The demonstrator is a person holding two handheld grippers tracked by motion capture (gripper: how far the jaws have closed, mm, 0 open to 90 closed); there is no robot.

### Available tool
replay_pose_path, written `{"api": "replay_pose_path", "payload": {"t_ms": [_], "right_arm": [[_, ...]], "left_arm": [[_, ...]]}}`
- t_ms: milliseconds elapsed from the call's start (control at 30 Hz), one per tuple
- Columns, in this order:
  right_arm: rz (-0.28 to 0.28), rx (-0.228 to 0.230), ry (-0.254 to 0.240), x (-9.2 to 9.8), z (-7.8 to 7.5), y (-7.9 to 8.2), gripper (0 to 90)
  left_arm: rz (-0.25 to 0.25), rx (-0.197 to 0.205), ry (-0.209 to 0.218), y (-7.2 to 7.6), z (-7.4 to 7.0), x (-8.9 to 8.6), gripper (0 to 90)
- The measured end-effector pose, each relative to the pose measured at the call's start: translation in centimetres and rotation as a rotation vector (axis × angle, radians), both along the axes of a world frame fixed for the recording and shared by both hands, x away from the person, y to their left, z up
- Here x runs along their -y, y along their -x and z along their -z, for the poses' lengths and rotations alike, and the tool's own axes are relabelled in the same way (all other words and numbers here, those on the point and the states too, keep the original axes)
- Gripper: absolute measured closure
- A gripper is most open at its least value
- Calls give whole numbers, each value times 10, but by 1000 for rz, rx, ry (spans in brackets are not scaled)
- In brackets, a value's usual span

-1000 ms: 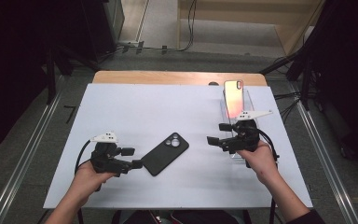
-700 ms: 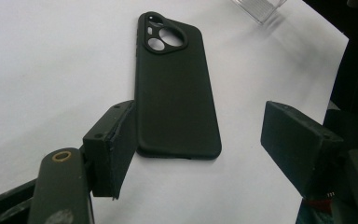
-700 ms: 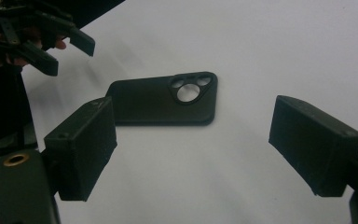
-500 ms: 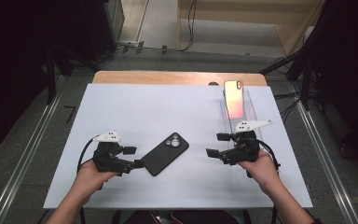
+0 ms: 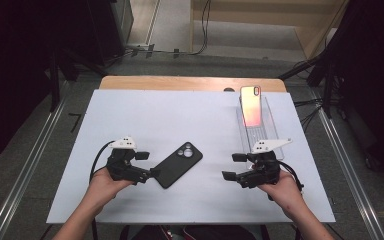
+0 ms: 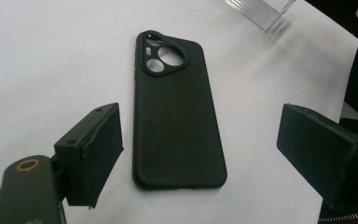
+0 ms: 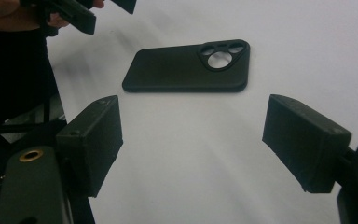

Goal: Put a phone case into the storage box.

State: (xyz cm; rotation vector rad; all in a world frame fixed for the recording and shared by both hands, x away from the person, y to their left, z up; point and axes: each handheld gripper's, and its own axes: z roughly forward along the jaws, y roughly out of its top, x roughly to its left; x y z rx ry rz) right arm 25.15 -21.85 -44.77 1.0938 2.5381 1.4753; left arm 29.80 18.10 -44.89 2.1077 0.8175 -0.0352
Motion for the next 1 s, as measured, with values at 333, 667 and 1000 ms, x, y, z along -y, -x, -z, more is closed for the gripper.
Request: {"api": "replay_pose_path", "payload": {"t_ms": [333, 667, 1000], "right_arm": [[0, -6, 15, 2, 5, 9, 180], [3, -15, 21, 2, 7, 12, 180], [2, -19, 21, 2, 8, 12, 181]], "left_arm": [[-20, 18, -68, -10, 3, 25, 131], [-45, 25, -75, -20, 12, 49, 131], [-41, 27, -86, -27, 21, 70, 90]]}}
